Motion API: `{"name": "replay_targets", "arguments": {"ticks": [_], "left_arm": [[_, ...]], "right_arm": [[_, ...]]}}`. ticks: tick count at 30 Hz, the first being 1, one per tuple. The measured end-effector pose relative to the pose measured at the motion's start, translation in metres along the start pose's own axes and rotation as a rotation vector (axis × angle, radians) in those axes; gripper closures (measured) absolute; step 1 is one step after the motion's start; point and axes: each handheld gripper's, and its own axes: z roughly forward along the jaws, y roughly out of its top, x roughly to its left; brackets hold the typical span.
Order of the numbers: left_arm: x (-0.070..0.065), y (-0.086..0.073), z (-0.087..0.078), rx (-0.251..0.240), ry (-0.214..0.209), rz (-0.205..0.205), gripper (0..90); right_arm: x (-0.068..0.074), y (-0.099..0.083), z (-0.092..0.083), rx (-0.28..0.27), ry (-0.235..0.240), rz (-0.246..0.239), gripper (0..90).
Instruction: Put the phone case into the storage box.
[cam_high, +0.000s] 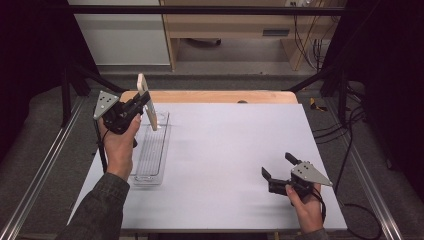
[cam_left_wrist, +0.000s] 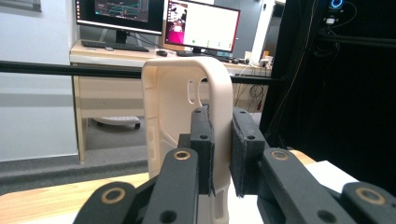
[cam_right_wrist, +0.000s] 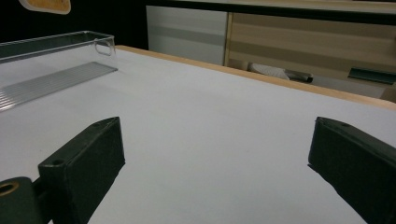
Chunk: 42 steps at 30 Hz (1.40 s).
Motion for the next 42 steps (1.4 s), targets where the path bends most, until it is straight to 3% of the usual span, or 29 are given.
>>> {"name": "replay_targets", "arguments": {"ticks": [9,20,30,36,42], "left_arm": [[0.000,-0.004,0.005,0.013,0.020,0.008,80.3],[0.010,-0.010,0.010,0.048,0.051,0.006,80.3],[0.019,-0.014,0.011,0.052,0.076,-0.025,80.2],[0.024,-0.023,0.022,0.083,0.113,0.002,80.2],[0.031,-0.034,0.034,0.110,0.145,-0.002,80.2]], "right_arm": [[-0.002,-0.005,-0.001,-0.005,-0.009,0.021,3.2],[-0.003,-0.006,-0.002,-0.015,-0.009,0.030,3.2],[-0.004,-0.006,-0.001,-0.018,-0.010,0.041,3.2],[-0.004,-0.007,-0.001,-0.018,-0.005,0.039,3.2],[-0.005,-0.008,-0.001,-0.018,-0.002,0.041,3.2]]}}
